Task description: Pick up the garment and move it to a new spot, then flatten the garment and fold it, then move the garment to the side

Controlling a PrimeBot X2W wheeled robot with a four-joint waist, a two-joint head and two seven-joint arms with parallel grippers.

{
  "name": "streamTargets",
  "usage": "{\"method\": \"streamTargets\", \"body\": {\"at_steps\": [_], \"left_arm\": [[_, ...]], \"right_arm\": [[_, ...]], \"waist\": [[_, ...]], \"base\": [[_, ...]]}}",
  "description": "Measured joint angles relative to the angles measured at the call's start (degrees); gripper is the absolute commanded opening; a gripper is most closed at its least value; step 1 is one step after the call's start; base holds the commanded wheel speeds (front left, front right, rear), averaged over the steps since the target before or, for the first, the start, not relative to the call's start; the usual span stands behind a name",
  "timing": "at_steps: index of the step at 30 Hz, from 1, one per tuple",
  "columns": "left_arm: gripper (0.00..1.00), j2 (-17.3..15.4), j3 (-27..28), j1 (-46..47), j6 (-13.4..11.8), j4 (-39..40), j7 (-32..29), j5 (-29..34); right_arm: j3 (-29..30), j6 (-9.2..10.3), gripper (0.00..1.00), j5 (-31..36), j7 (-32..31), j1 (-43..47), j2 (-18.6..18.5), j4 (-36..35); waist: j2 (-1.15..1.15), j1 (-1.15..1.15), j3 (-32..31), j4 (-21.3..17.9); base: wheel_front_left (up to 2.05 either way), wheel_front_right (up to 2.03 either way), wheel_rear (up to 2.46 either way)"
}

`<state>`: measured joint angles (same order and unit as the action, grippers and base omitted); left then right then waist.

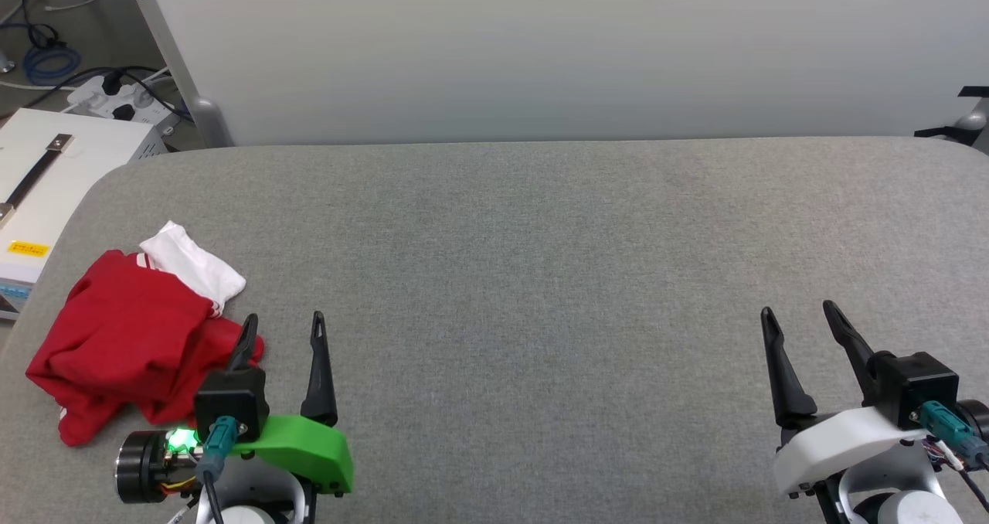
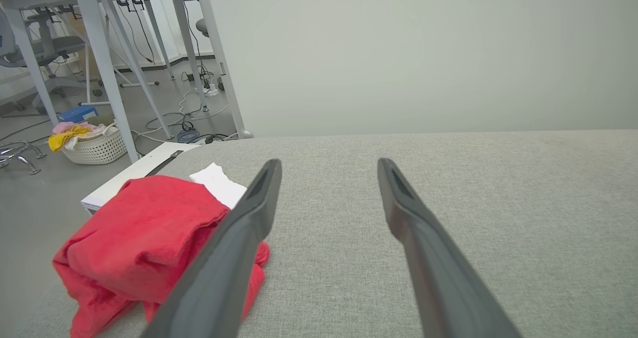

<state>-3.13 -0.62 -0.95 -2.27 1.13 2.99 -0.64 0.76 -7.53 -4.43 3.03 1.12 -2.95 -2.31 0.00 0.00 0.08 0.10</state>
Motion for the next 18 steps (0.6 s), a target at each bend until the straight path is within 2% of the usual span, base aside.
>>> {"method": "streamTargets", "body": {"at_steps": [18], "left_arm": [[1.00,0.00,-0.81,-0.52,-0.57,0.74,2.10,0.00]], "right_arm": [[0.05,0.00,1.00,-2.45,2.09,1.08,0.00,-0.92]], "waist": [[0.00,0.00,-0.09,0.24]], "base": [[0.00,0.00,0.00]]}}
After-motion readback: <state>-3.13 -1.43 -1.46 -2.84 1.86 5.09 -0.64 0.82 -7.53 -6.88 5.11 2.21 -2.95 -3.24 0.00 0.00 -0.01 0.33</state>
